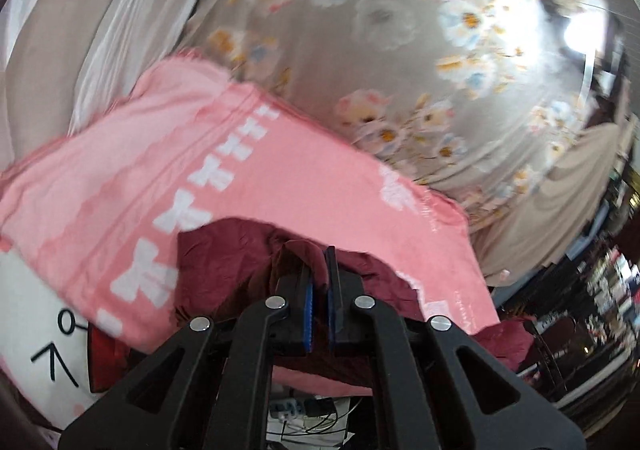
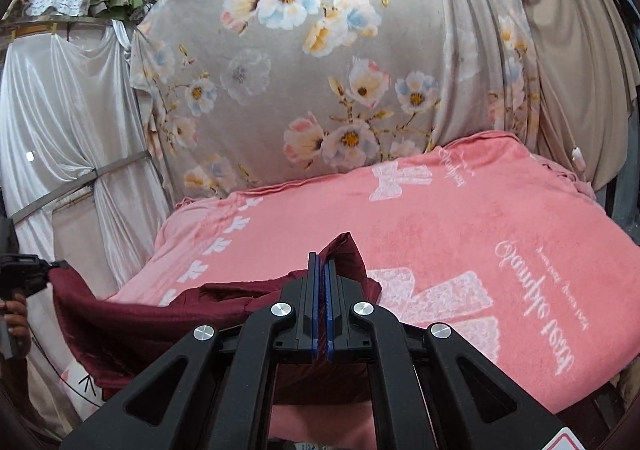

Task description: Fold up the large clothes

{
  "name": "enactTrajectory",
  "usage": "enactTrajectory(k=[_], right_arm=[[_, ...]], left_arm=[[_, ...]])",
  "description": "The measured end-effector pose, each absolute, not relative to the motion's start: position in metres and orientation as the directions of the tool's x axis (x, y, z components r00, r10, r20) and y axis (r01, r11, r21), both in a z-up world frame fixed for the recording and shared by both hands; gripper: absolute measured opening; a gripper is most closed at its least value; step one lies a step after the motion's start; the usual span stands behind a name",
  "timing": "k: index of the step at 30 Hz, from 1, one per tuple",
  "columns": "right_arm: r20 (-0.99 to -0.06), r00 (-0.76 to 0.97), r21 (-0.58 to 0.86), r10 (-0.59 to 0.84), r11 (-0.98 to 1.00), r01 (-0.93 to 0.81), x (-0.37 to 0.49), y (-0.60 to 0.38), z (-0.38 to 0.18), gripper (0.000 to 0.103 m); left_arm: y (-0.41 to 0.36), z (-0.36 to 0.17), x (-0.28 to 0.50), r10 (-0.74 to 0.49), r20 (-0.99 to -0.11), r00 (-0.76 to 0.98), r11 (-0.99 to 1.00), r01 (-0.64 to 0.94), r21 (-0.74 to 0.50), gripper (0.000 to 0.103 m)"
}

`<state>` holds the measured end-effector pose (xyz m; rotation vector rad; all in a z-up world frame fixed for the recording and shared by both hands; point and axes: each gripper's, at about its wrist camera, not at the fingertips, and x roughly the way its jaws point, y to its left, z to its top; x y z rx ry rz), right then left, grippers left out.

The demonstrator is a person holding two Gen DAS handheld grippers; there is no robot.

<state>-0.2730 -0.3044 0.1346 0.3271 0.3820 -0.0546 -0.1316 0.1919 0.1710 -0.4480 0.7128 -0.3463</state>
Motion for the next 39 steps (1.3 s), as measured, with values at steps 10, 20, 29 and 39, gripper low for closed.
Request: enactTrajectory(k=[10, 20, 29, 39], right_arm=[[-0.505, 0.857, 0.177, -0.102, 0.96, 0.218, -0.133, -0.29, 0.083, 0.002], [-0.599, 0.779, 0.118, -0.189, 0.941, 0.318, -0.037, -0.29, 0.017, 0.002], [-0.576, 0.773, 0.13, -0.264, 0.905, 0.406, -0.048, -0.301, 0.026, 0.031], [-0.531, 0.839, 0.108, -0.12, 0.972, 0.208, -0.056, -0.215, 0.047, 0.031]], left_arm=[[0.172, 0.094, -0.012, -0.221, -0.7, 0.679, 0.943, -0.034, -0.33, 0.004], [0.155, 0.001, 0.087, -0.144, -0.829, 0.54, 0.959, -0.13, -0.251, 0.007], [0.152, -0.004, 0.096, 0.037, -0.8, 0.599, 0.971, -0.21, -0.113, 0.06], [0.087, 0.077, 0.039, -0.108, -0.672, 0.733, 0.986, -0.008, -0.167, 0.063]])
